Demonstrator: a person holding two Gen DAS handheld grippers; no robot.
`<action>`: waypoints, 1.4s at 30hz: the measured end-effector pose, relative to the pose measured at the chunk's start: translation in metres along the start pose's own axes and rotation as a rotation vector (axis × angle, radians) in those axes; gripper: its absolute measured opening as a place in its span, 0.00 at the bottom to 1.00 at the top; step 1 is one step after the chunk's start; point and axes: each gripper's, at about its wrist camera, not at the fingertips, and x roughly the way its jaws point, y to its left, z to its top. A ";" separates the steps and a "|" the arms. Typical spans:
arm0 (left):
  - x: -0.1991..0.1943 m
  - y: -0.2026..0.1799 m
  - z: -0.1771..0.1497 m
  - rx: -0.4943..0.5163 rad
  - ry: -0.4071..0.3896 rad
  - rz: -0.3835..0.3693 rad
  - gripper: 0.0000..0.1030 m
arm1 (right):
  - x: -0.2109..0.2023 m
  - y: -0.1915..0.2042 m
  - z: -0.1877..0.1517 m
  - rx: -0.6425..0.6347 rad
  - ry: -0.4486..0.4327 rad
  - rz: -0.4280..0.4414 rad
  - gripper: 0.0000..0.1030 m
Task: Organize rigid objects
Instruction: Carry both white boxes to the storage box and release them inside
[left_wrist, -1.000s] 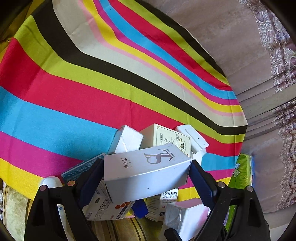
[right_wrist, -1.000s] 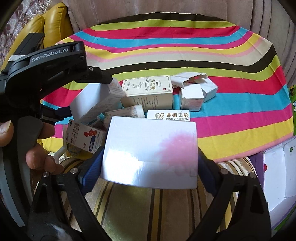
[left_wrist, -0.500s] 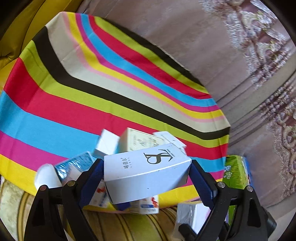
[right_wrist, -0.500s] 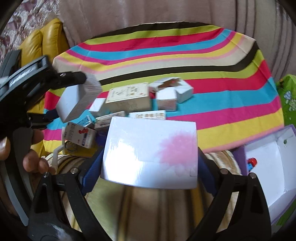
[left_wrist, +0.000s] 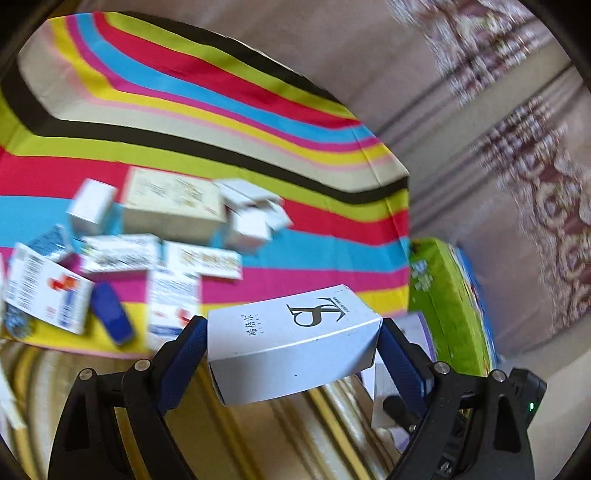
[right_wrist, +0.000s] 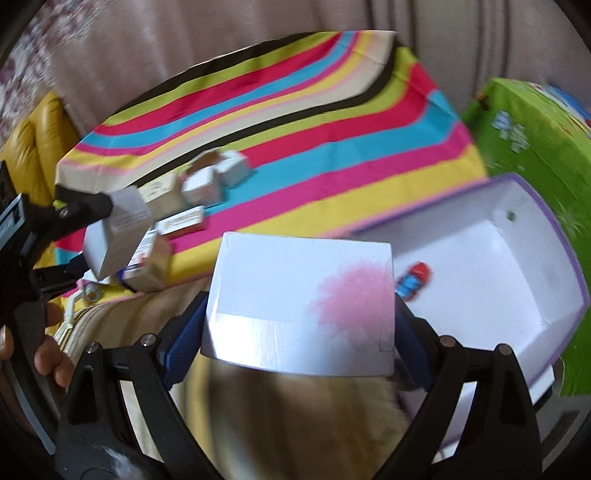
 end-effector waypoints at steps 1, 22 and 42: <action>0.005 -0.007 -0.004 0.014 0.014 -0.007 0.89 | -0.002 -0.010 0.000 0.014 0.000 -0.012 0.90; 0.085 -0.117 -0.064 0.222 0.238 -0.142 0.89 | -0.013 -0.148 -0.015 0.232 0.017 -0.229 0.90; 0.112 -0.147 -0.085 0.336 0.276 -0.245 1.00 | -0.019 -0.177 -0.019 0.313 -0.018 -0.287 0.93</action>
